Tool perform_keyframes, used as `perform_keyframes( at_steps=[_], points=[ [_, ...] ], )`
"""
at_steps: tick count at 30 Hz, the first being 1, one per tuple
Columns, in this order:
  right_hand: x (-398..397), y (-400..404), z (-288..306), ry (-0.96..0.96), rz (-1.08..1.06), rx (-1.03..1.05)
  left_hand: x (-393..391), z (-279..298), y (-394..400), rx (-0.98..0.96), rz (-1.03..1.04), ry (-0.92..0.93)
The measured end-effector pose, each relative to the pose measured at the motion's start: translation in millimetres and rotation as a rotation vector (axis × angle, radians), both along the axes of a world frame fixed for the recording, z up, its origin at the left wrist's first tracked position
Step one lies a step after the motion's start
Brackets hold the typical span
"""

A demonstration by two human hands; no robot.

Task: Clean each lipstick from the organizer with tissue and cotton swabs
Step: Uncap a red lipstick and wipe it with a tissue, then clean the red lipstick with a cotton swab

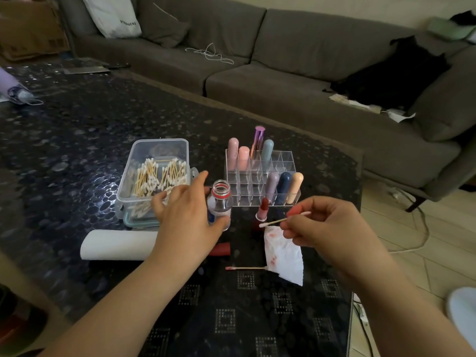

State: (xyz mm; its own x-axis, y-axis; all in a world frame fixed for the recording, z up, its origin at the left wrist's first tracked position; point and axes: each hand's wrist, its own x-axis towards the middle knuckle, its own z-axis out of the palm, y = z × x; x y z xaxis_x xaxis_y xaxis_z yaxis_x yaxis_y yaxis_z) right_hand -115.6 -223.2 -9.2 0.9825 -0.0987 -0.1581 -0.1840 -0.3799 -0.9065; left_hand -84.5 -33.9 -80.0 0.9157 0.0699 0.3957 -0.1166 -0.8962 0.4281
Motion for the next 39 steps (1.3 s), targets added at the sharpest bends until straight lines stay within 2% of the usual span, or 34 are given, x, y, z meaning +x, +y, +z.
perform_keyframes(
  at_steps=[3,5,6,8,11,17,24,26,33,39],
  points=[
    [0.8,-6.3,-3.3,0.026,-0.056,0.052,-6.7,-0.7,-4.0,-0.014,-0.011,-0.224],
    [0.7,-11.0,-3.9,0.031,-0.088,0.085,-14.8,3.2,-13.5,-0.03,-0.119,-0.347],
    [0.5,-13.2,-3.7,0.033,-0.102,0.094,-17.7,2.5,-19.2,-0.034,-0.181,-0.351],
    [-0.2,-16.8,-3.3,0.038,-0.121,0.115,-20.8,1.1,-30.7,-0.063,-0.237,-0.244],
    [-1.7,-20.3,-3.5,0.036,-0.125,0.135,-18.8,0.9,-46.0,-0.126,-0.196,0.001],
    [-5.8,-26.1,-4.6,0.009,-0.109,0.144,-0.5,-7.8,-62.0,-0.198,-0.122,0.103],
    [-9.0,-33.0,-5.3,0.0,-0.096,0.188,10.6,-13.6,-69.9,-0.243,-0.117,0.191],
    [-8.8,-33.8,-4.8,-0.003,-0.089,0.214,9.1,-10.0,-69.3,-0.31,-0.121,0.211],
    [-16.2,-31.5,13.1,-0.088,-0.023,0.418,-16.7,23.2,-70.1,-0.582,-0.222,0.088],
    [-31.1,-26.0,28.4,-0.246,0.152,0.279,-38.1,40.1,-49.6,-0.827,-0.394,0.119]
  ],
)
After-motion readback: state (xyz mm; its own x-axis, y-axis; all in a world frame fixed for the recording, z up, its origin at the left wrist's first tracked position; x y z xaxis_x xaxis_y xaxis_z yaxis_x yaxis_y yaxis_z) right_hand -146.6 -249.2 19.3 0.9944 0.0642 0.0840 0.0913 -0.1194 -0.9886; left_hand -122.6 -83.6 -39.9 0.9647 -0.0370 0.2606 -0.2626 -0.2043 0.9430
